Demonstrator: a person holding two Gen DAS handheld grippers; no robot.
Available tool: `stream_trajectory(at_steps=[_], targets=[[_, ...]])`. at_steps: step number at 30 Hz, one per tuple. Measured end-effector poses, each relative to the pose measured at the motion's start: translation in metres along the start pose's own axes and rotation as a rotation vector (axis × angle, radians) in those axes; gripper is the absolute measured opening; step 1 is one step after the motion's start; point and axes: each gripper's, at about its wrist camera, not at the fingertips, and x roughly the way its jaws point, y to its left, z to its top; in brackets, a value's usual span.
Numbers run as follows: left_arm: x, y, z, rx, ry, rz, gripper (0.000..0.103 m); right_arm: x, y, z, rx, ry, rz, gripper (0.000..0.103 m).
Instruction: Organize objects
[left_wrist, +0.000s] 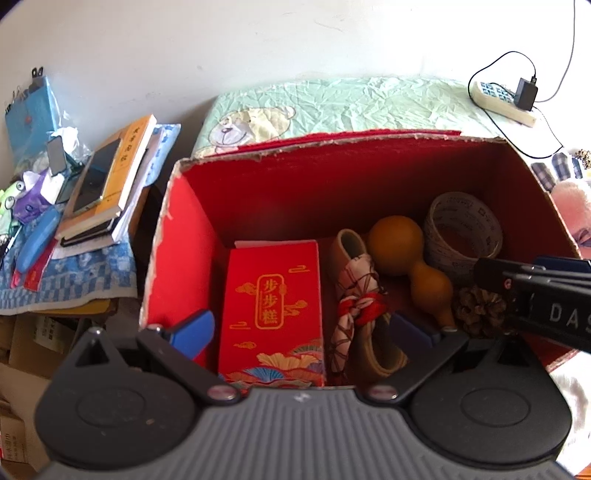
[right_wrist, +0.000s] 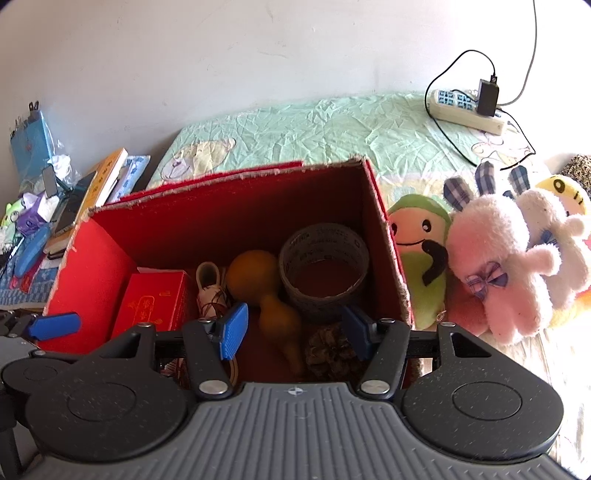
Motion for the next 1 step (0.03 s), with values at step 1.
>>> stream_trajectory(at_steps=[1], targets=[[-0.0026,0.0001,-0.0004,-0.002,-0.009,0.003,0.1,-0.0021,0.0007,0.0004,-0.006,-0.009,-0.001,0.06]])
